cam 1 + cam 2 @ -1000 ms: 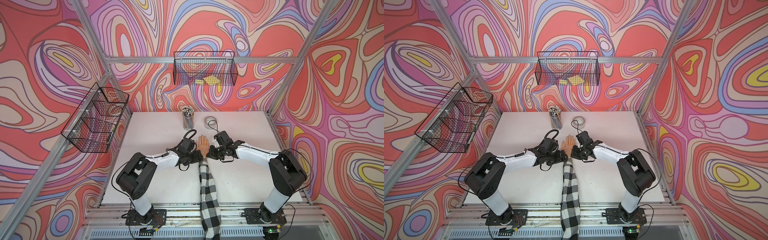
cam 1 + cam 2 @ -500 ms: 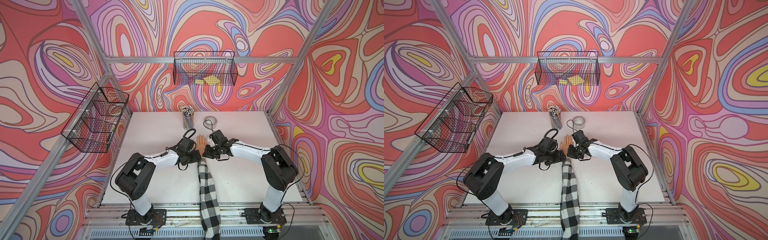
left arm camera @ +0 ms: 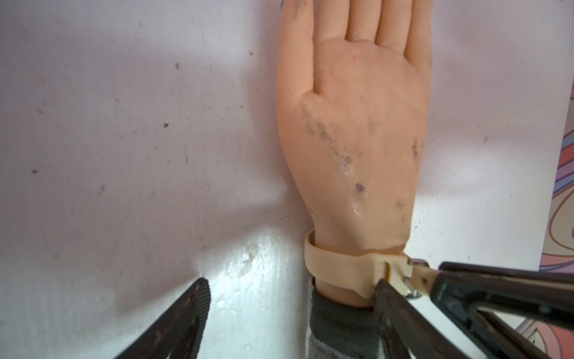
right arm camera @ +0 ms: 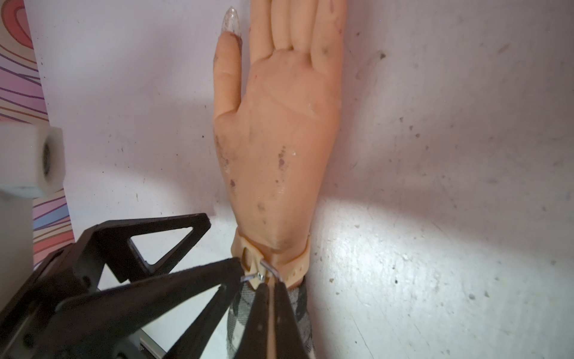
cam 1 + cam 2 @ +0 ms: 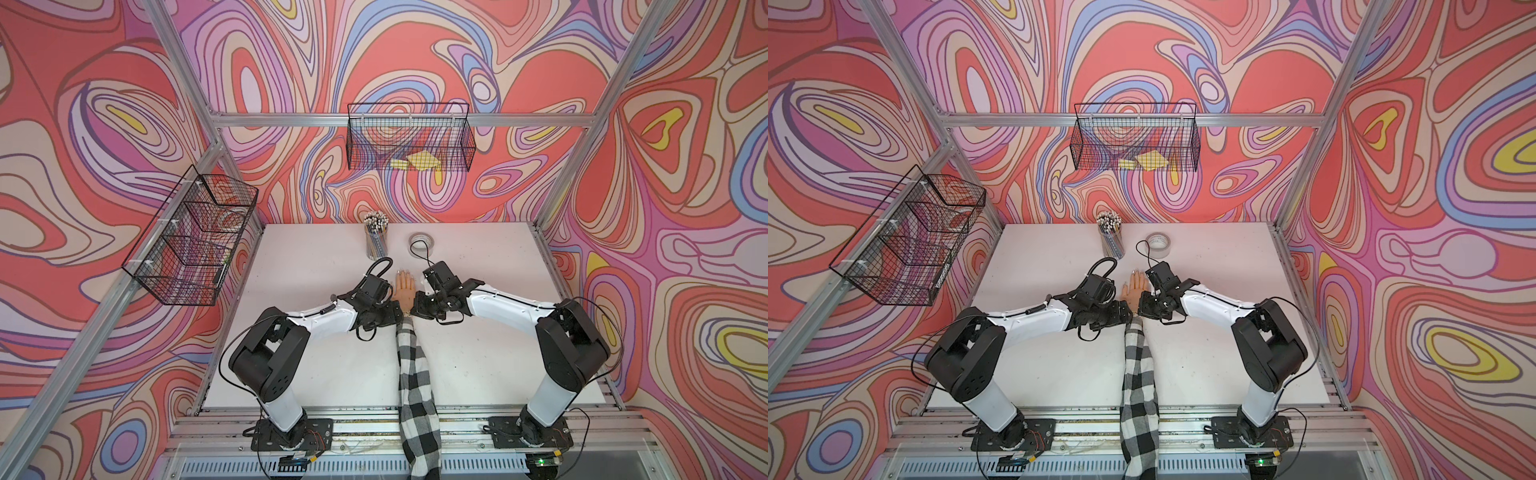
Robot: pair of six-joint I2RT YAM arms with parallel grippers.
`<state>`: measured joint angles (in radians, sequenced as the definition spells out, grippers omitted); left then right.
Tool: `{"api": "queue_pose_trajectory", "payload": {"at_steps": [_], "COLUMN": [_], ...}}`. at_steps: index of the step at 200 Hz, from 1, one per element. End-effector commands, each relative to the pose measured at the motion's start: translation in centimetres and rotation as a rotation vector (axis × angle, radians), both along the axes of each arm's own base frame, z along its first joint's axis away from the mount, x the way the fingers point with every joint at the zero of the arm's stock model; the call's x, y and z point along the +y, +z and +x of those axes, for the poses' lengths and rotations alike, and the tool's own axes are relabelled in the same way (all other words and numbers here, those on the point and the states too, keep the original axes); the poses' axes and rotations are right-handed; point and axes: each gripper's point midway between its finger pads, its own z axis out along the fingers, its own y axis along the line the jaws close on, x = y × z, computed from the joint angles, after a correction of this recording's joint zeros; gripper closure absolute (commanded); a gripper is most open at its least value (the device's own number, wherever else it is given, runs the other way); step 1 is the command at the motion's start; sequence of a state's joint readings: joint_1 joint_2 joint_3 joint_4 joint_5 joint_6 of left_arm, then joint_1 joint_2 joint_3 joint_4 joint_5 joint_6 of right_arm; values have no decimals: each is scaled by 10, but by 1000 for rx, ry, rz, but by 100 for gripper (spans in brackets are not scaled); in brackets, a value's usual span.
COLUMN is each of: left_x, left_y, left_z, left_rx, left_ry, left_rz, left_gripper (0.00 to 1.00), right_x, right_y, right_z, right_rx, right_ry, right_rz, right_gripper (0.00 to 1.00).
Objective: Take off the watch
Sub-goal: Untie the watch from the hand.
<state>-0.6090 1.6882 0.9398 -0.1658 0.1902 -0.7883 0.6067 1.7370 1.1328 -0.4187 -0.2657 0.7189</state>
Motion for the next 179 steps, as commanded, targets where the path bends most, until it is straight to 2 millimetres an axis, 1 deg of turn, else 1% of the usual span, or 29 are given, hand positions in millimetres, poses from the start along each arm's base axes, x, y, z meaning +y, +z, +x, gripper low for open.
{"api": "queue_pose_trajectory", "payload": {"at_steps": [1, 16, 56, 69, 81, 105, 147, 179], "left_x": [17, 13, -3, -8, -11, -20, -27, -33], "left_y": [-4, 6, 45, 53, 56, 54, 38, 30], "left_z": [-8, -5, 6, 9, 12, 15, 17, 18], "left_rx": [27, 8, -69, -80, -81, -68, -36, -26], "left_ry": [16, 9, -8, -8, -10, -15, -18, -25], "left_rz": [71, 49, -53, -73, -88, -109, -104, -99], "left_gripper": [16, 16, 16, 16, 16, 16, 16, 17], "right_x": [-6, -4, -1, -1, -1, 0, 0, 0], "right_y": [9, 9, 8, 8, 7, 7, 7, 7], "right_z": [-1, -1, 0, 0, 0, 1, 1, 1], "right_rx": [-28, -28, -29, -28, -28, -27, -28, -29], "right_ry": [2, 5, 13, 14, 14, 13, 12, 12], "right_rz": [-16, -11, -3, -3, -2, 2, 5, 5], "right_gripper": [100, 100, 100, 100, 100, 100, 100, 100]}}
